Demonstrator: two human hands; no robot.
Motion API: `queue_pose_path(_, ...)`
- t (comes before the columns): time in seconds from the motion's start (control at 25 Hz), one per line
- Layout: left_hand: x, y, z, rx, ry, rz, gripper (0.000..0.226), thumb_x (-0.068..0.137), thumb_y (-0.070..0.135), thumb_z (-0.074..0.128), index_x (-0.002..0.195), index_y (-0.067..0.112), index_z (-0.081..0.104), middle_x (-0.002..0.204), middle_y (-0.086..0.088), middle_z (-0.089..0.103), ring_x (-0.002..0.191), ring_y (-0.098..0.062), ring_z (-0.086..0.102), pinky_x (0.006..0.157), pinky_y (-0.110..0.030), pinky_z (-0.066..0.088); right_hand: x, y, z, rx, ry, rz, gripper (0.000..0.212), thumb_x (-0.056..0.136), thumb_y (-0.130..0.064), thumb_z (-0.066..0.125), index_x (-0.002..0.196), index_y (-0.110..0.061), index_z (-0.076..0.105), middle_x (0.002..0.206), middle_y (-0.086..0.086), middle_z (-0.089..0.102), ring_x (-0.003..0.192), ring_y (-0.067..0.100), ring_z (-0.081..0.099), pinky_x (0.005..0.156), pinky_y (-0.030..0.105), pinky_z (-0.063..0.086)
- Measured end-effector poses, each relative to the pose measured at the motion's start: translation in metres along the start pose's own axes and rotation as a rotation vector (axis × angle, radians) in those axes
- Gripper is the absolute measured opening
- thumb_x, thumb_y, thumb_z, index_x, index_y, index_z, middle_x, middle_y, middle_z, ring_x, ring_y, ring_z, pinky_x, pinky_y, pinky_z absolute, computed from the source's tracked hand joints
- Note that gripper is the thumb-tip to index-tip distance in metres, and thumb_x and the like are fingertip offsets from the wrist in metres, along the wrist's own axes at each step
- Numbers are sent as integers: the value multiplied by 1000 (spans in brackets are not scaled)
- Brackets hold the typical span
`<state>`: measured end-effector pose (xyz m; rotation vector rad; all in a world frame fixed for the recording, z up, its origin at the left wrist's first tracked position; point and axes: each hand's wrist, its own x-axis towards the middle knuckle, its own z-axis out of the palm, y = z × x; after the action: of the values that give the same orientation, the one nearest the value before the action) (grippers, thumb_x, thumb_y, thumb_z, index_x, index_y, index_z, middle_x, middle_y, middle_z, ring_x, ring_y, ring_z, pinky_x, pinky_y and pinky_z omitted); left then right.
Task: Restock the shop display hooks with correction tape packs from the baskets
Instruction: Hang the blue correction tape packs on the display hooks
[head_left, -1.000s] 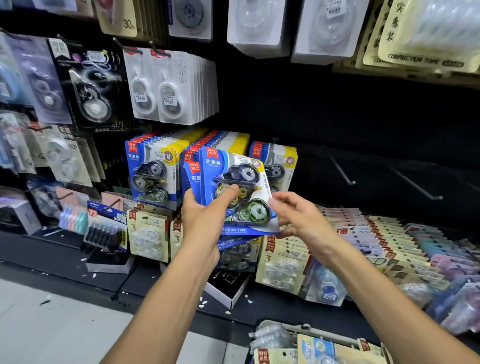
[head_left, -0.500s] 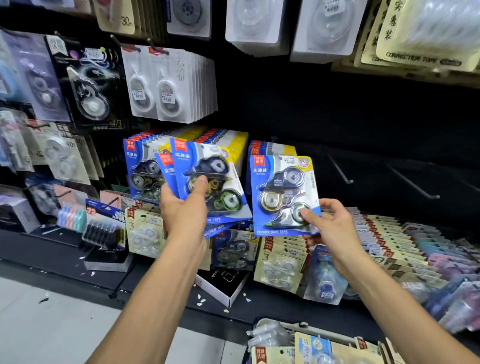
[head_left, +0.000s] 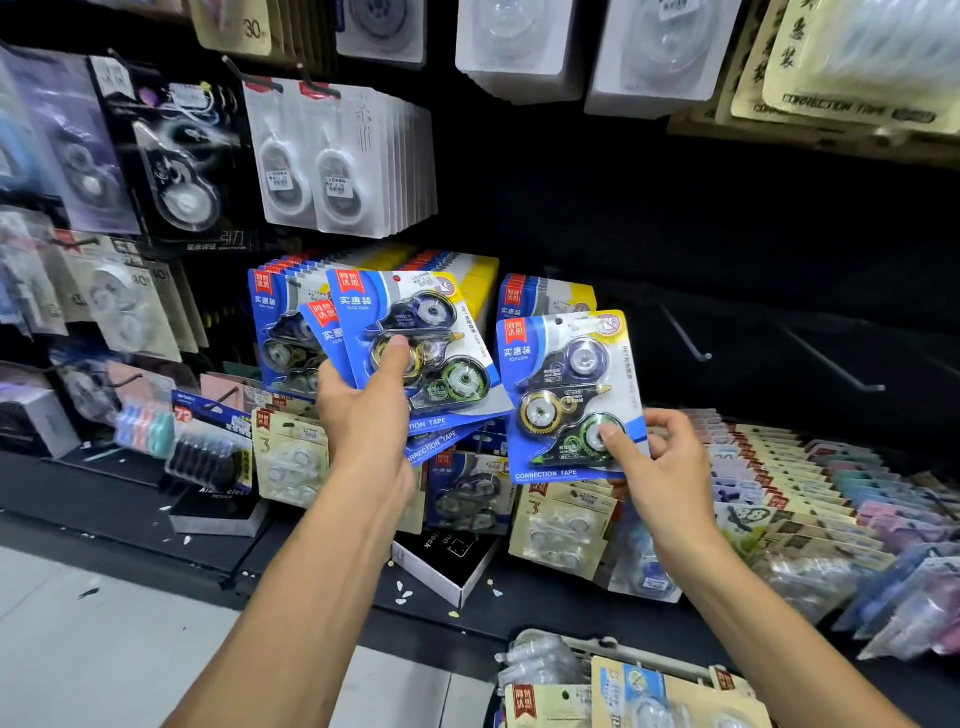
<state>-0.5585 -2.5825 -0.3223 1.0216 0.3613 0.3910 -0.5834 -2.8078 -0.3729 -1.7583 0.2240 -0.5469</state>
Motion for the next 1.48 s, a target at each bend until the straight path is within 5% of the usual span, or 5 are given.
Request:
queue_pose_path(0.64, -4, -1, 3, 1, -10, -16, 39, 92, 29, 75, 127, 21, 59, 115, 6, 71, 91, -11, 70, 58, -22, 54, 12, -16, 29, -207, -74, -130, 8, 95, -30, 66, 101, -28, 62, 100, -10, 65, 70, 11, 57, 64, 30, 51)
queue_pose_path(0.76, -5, -3, 3, 3, -33, -4, 42, 93, 26, 74, 131, 20, 59, 118, 5, 72, 87, -4, 67, 49, -13, 50, 50, -8, 45, -255, -127, 91, 41, 97, -18, 64, 133, -35, 57, 125, 2, 64, 65, 14, 57, 57, 34, 50)
queue_pose_path(1.0, -4, -5, -1, 45, -111, -3, 43, 92, 27, 75, 132, 24, 59, 117, 7, 72, 88, -4, 67, 47, -12, 50, 70, 6, 64, 207, -423, 543, 100, 84, 18, 59, 155, -43, 23, 145, 10, 53, 122, 30, 59, 75, 38, 57)
queue_pose_path(1.28, -4, -9, 1, 87, -157, -3, 42, 85, 22, 82, 123, 20, 63, 107, 6, 76, 93, -15, 73, 78, -33, 61, 31, -16, 48, 245, -379, 219, 36, 97, -39, 60, 125, -15, 63, 112, 5, 70, 91, 17, 64, 70, 30, 53)
queue_pose_path(1.48, -13, -10, 7, 126, -254, 23, 21, 90, 25, 77, 109, 21, 67, 97, 11, 76, 74, 6, 70, 61, -11, 53, 13, -32, 35, 136, -437, 142, 13, 89, -18, 73, 98, -9, 70, 76, -1, 65, 55, 8, 54, 51, 22, 45)
